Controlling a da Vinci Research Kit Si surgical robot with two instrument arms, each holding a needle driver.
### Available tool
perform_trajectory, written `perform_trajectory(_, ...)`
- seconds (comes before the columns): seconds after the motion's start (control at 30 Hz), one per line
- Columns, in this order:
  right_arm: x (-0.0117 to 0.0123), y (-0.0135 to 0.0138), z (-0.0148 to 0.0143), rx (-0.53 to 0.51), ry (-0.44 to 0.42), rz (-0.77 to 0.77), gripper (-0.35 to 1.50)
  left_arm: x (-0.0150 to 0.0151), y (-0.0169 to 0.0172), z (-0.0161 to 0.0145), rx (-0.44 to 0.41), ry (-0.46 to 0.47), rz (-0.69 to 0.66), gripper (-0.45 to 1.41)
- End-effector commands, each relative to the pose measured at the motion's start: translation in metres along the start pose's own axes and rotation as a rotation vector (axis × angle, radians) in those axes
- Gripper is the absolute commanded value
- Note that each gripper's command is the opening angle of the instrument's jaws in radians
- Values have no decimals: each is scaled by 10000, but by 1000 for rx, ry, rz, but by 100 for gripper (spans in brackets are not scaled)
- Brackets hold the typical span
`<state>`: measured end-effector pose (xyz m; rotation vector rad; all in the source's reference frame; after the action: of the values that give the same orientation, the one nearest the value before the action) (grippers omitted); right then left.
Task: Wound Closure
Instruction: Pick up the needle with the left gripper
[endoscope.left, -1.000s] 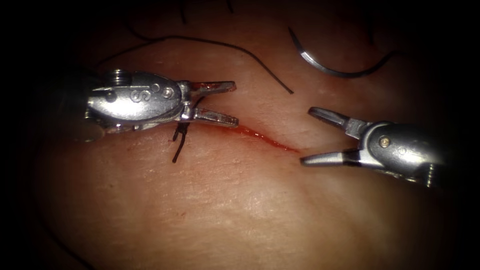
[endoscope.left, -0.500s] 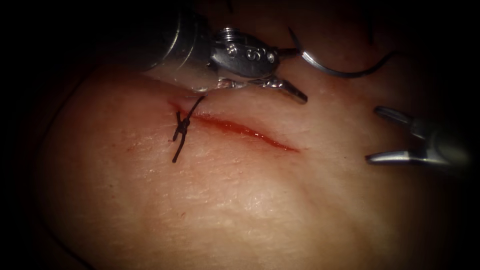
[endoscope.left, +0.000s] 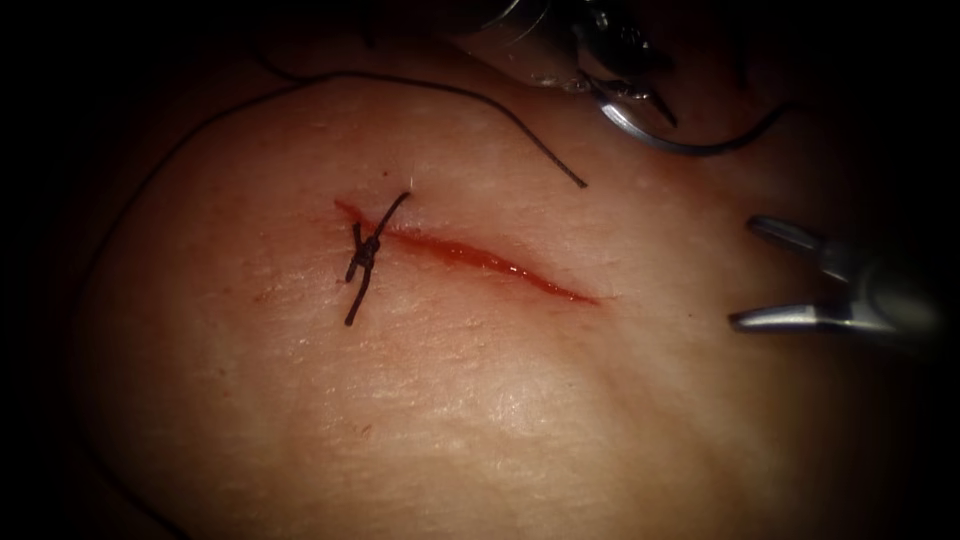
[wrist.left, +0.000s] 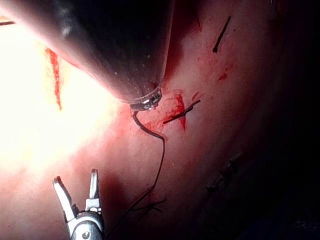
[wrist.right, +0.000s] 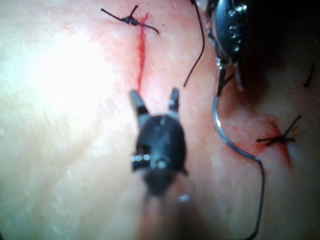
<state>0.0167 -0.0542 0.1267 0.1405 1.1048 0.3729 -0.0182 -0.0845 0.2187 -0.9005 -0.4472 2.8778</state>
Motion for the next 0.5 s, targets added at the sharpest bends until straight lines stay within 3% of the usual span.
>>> perform_trajectory(0.03,-3,-1,10,2,3,-1,71,-5,-2,13,-23,-16,12,54)
perform_trajectory(0.5,-4,-3,12,-2,5,-7,71,-22,-5,26,-137,-117,66,61)
